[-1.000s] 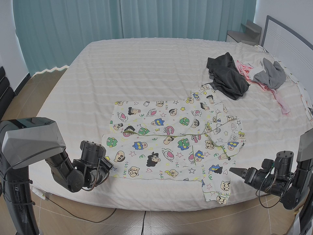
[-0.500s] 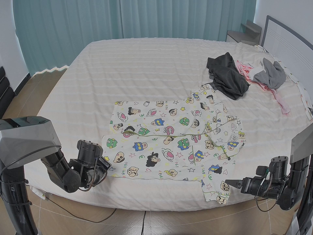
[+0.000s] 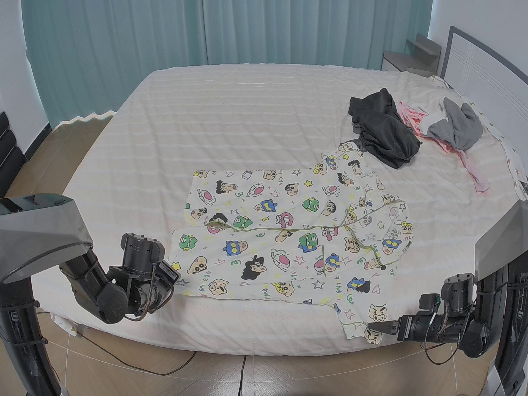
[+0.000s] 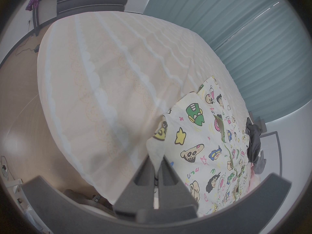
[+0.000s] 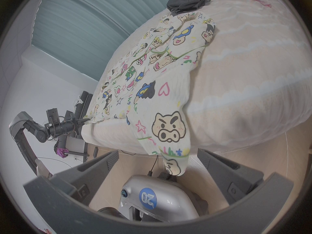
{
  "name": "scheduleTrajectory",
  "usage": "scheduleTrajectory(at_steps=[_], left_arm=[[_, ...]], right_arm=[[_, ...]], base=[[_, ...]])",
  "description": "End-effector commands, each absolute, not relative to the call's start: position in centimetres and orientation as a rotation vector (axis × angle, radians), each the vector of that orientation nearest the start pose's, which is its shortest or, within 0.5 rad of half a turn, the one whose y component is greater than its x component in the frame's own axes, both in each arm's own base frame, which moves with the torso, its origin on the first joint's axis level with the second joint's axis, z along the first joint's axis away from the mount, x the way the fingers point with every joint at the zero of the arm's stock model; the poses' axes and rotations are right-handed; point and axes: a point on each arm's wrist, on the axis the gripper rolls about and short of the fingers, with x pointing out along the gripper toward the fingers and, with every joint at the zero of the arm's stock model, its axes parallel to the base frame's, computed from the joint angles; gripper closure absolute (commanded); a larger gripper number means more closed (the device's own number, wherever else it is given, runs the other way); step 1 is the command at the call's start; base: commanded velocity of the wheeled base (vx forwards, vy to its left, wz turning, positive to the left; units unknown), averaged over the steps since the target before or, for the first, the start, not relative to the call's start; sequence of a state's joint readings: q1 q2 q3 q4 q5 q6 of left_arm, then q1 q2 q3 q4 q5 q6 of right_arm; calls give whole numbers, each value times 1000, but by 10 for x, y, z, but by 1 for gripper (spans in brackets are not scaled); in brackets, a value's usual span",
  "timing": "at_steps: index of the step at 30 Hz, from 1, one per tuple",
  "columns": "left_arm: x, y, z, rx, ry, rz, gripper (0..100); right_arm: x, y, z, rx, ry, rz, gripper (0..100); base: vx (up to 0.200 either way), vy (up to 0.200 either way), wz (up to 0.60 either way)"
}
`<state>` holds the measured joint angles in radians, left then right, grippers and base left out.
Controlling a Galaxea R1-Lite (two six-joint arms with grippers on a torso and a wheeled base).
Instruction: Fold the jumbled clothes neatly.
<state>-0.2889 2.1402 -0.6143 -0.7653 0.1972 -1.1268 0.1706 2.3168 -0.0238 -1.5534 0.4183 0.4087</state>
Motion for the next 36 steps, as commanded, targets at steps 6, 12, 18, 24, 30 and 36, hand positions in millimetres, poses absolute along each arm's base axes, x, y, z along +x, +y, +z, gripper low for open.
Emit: scheduleTrajectory(at_steps=[6,12,18,24,30,36], left_arm=[[308,-83,14,-896,683,338,100],[308,-82,14,-896,681,341,100],[308,-84,13,-895,686,334,100],[308,-85,13,-896,688,327,100],[309,-87,13,-896,687,321,100],[308,-89,13,-892,691,317,100]], right_arm=[[225,44,-47,478,871,380,0],[234,48,-51,463,851,401,0],[242,53,-53,457,829,433,0],[247,59,-55,455,829,464,0],[255,64,-56,454,855,478,0],[253,64,-52,461,875,489,0]], base=[[0,0,0],[0,0,0],[0,0,0],[0,0,0],[0,0,0],[0,0,0]])
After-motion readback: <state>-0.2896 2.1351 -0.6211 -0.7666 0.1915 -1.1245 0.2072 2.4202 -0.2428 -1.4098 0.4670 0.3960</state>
